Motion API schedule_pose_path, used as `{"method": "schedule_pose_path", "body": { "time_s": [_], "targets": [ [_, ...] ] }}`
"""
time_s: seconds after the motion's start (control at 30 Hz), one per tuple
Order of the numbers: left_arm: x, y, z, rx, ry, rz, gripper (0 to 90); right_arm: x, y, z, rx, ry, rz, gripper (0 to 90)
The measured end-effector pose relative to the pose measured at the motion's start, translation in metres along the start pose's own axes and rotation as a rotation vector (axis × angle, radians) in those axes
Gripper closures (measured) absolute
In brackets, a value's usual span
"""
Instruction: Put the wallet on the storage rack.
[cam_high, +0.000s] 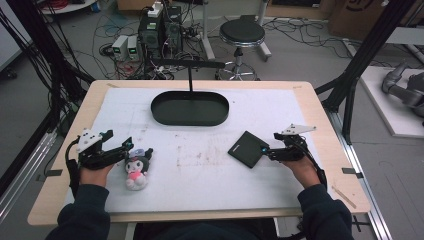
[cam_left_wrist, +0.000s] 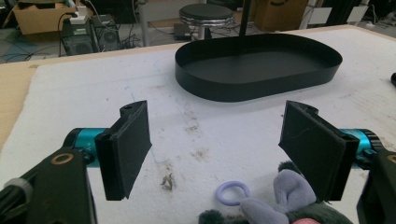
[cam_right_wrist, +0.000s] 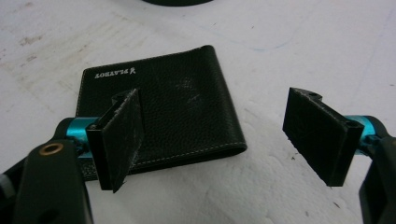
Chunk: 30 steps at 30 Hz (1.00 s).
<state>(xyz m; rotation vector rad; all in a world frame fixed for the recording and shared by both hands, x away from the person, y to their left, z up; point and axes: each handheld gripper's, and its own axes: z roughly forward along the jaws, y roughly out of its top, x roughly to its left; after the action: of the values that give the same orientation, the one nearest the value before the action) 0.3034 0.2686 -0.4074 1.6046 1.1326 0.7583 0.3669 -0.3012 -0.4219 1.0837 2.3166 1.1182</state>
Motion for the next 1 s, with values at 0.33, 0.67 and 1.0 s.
{"method": "schedule_pose_path", "body": {
  "time_s": [0.33,0.67,1.0],
  "targets": [
    [0.001,-0.002,0.003,0.008,-0.010,-0.008,24.4,-0.010,0.009,0.037,0.141,0.091,-0.008,28.7],
    [0.001,-0.003,0.004,0.019,-0.014,-0.009,24.7,-0.017,0.006,0.040,0.154,0.168,0.072,40.6],
    [0.001,-0.004,0.005,0.027,-0.014,-0.014,25.6,-0.019,0.008,0.029,0.154,0.134,0.084,69.3]
  ]
}}
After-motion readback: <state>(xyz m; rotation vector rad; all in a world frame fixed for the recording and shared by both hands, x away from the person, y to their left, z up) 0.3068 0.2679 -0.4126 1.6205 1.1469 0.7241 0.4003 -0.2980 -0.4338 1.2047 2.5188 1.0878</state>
